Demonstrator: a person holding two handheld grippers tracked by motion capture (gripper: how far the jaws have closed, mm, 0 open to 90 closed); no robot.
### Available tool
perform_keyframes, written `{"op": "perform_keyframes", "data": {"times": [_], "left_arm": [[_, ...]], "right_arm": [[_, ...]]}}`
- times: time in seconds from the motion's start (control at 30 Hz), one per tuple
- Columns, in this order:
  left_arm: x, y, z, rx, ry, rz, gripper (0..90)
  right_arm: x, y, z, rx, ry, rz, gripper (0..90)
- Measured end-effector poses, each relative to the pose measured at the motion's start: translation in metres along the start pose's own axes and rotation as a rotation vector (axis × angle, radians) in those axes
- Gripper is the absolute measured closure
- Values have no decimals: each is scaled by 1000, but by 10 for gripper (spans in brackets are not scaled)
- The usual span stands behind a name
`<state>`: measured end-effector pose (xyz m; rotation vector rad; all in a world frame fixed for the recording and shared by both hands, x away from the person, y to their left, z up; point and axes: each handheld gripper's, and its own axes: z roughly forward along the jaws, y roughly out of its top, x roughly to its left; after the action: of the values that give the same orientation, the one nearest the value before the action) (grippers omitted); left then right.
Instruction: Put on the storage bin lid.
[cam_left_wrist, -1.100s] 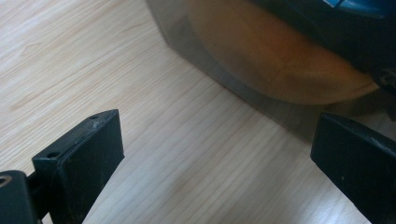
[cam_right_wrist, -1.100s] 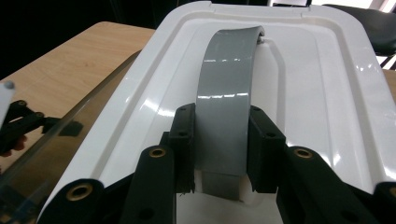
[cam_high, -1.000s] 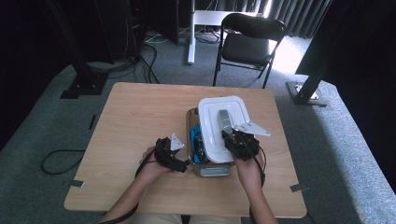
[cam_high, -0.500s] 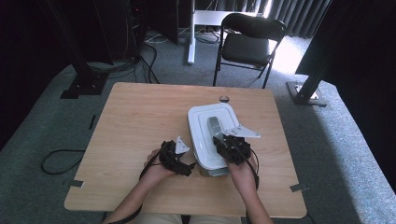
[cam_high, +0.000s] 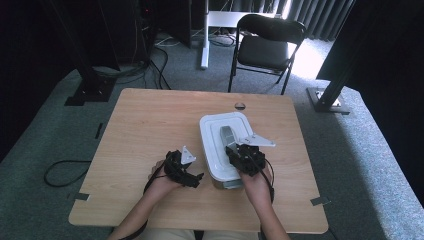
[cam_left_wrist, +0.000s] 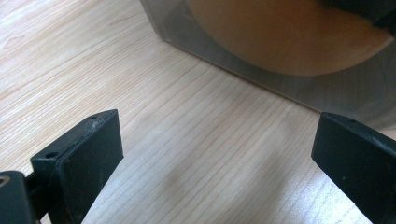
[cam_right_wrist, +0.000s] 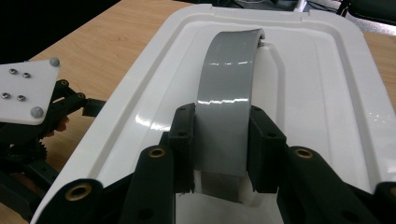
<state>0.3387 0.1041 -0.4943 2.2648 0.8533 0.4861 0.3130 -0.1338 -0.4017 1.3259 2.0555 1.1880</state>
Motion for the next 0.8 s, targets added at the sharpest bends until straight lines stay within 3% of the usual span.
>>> {"op": "perform_keyframes", "data": {"times": [0.23, 0.33, 0.47, 0.53, 0.7, 0.77, 0.8], "left_arm": [[2, -1, 0, -2, 4, -5, 26], [2, -1, 0, -4, 2, -5, 26], [2, 0, 0, -6, 2, -9, 26], [2, 0, 0, -8, 5, -11, 26], [3, 2, 1, -11, 5, -17, 26], [3, 2, 1, -10, 3, -17, 26], [3, 2, 2, -8, 4, -17, 26]], "right_arm": [[3, -2, 0, -1, -5, -6, 670], [1, -1, -2, -18, 17, 5, 616], [-1, 2, -11, -67, 26, 5, 484], [-4, 4, -17, -97, 2, -3, 413], [-24, 4, -26, -143, -71, -1, 259], [-35, 2, -28, -133, -76, -2, 140], [-40, 0, -28, -132, -80, 0, 139]]}}
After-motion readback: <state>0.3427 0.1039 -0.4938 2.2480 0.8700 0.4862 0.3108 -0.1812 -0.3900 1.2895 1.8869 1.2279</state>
